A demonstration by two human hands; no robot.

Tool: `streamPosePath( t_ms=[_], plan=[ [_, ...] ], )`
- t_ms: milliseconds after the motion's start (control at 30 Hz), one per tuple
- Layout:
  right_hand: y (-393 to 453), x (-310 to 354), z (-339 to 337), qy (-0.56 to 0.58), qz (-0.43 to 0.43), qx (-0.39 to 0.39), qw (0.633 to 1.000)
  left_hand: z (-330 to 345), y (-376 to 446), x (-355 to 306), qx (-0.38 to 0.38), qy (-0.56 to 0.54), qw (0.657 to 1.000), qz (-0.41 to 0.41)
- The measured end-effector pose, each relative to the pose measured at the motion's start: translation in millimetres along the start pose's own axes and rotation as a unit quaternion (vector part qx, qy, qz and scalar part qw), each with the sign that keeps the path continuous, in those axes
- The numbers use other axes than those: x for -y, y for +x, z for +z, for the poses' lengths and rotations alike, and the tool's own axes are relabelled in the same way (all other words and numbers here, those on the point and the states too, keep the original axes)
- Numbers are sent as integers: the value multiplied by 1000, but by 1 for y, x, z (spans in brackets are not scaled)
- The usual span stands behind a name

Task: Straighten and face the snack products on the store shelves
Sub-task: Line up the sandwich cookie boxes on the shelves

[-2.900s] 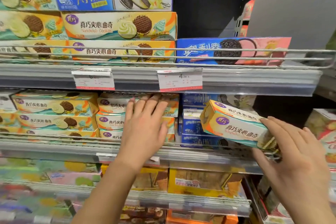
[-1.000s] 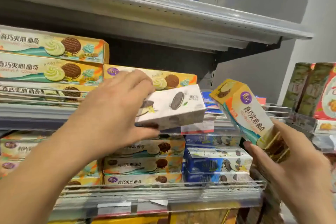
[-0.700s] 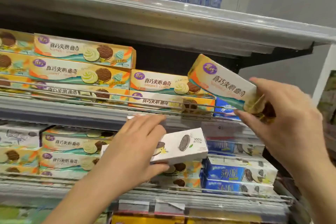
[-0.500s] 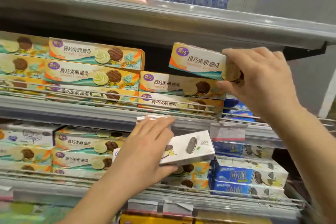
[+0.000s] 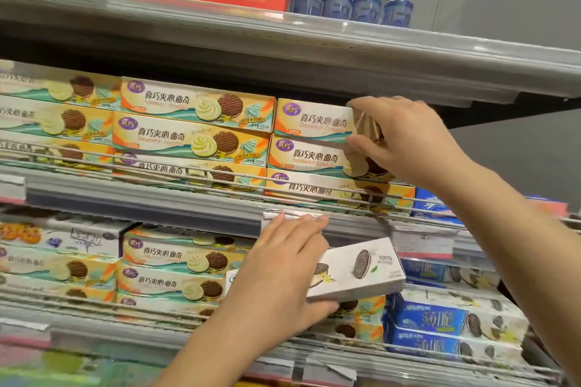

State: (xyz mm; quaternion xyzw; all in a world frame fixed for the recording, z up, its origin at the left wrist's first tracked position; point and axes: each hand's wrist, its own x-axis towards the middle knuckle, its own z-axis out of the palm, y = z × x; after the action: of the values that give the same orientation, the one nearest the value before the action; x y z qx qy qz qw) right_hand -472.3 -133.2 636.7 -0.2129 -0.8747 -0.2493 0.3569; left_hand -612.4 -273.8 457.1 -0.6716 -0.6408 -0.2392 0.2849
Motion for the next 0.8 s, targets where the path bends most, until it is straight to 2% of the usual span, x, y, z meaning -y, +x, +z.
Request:
streamPosePath(
  t_ms=[133, 500, 567, 667, 800],
  plan=[
    [5, 3, 3, 26, -1, -3, 1000, 1, 0, -1, -8, 4, 1000, 2],
    [0, 1, -1, 7, -6, 37, 999, -1, 1, -4, 5, 21, 1000, -4],
    [-18, 1, -10, -21, -53, 17, 998, -3, 2, -5, 10, 25, 1000, -3],
    [-64, 12, -28, 59, -62, -15, 996, -10, 4, -5, 18, 33, 999, -4],
    [-142, 20, -30, 122, -29, 37, 991, -15, 2, -13, 27, 14, 999, -11]
  ],
)
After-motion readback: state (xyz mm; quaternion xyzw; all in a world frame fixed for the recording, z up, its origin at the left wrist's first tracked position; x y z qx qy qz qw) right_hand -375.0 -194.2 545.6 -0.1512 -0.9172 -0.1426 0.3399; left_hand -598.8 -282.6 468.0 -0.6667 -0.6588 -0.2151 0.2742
